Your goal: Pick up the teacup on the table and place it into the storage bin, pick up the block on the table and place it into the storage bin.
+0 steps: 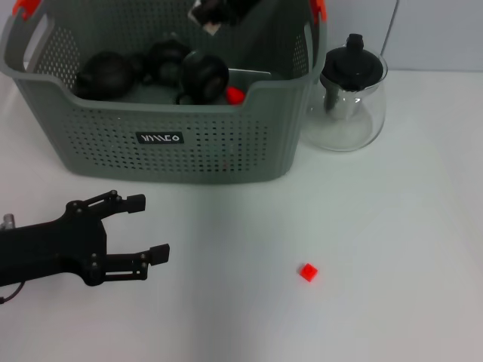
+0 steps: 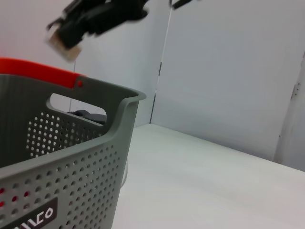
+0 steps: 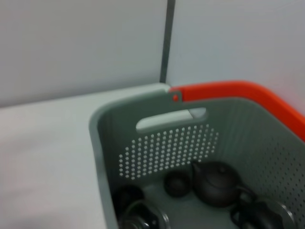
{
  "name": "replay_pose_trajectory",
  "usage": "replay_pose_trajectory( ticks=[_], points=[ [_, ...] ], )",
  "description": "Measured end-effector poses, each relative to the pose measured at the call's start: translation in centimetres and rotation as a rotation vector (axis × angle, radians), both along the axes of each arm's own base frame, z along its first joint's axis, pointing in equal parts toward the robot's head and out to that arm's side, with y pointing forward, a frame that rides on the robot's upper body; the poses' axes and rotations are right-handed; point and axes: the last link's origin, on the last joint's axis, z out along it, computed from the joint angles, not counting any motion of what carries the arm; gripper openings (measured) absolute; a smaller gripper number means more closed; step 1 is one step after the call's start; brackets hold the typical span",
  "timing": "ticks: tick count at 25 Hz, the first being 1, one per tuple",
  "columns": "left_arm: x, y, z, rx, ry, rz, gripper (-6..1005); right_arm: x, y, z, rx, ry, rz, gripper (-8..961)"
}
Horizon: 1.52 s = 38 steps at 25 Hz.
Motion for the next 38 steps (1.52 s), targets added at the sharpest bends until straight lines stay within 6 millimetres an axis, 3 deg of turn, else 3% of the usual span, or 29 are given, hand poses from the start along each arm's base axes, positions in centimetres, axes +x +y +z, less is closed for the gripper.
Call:
replay_pose_trajectory(
  ticks=[4, 9, 16, 21, 25, 28, 30, 34, 38],
  points=[
    [0.1, 0.1, -0.1, -0.004, -0.002, -0.004, 952, 0.5, 0.0, -2.4, 0.022, -0.05, 0.014, 171],
    [0.2, 0.1, -0.2, -0.009, -0.007, -0.005, 952, 1.2, -0.3, -3.5, 0.027, -0.073, 0.016, 172],
    [0.2, 0.2, -0.2, -0.008, -0.007, -0.006, 952, 1.6, -0.3, -3.3, 0.039, -0.071, 0.018, 377],
    [0.1, 0.2, -0.1, -0.004, -0.006, -0.002, 952, 0.9, -1.1, -1.0, 0.056, 0.03, 0.063, 581],
    [0.1, 0.2, -0.1, -0.002, -0.006, -0.002, 952, 0.9, -4.5, 2.8, -0.018, 0.237, 0.17, 745],
    [0.2, 0.3, -0.1, -0.003, -0.006, -0.005, 952, 3.0, -7.5, 5.2, -0.116, 0.322, 0.229, 744],
    [0.2, 0.3, 0.0, -0.002, -0.005, -0.006, 952, 4.9, -9.1, 5.7, -0.187, 0.313, 0.248, 743],
    [0.3, 0.5, 0.0, -0.002, -0.003, -0.01, 952, 9.2, -11.7, 5.2, -0.345, 0.209, 0.198, 741],
    [0.2, 0.6, 0.0, 0.002, 0.002, -0.008, 952, 12.2, -12.2, 3.2, -0.383, 0.027, 0.04, 739]
  ],
)
